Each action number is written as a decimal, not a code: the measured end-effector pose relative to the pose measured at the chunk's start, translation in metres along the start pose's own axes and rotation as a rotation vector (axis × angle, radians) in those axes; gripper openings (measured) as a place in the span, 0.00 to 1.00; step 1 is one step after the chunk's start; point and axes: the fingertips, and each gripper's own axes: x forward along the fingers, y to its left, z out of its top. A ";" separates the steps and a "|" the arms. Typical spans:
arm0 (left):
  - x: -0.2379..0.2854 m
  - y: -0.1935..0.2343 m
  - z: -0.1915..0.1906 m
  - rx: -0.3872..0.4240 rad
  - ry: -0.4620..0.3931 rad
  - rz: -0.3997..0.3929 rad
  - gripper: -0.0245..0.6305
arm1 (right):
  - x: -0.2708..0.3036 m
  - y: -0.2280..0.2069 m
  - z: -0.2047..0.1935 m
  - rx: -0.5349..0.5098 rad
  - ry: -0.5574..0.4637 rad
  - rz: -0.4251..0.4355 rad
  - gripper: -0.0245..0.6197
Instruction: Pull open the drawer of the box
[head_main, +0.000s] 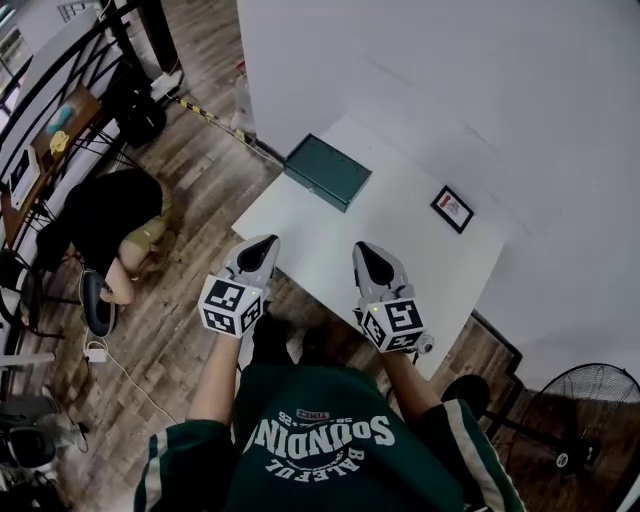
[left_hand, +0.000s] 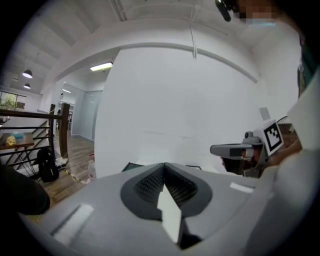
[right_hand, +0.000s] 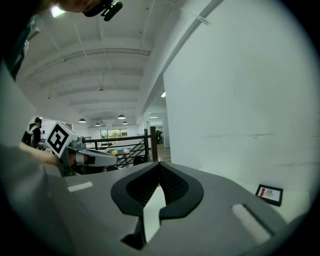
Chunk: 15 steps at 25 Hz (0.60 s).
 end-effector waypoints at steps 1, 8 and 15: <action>0.012 0.003 0.003 0.005 0.001 -0.022 0.12 | 0.004 -0.007 0.001 0.003 0.000 -0.022 0.04; 0.090 0.029 0.021 0.057 0.033 -0.194 0.12 | 0.037 -0.040 0.006 0.038 -0.016 -0.200 0.04; 0.150 0.064 0.027 0.090 0.066 -0.317 0.12 | 0.081 -0.057 -0.002 0.064 -0.010 -0.319 0.04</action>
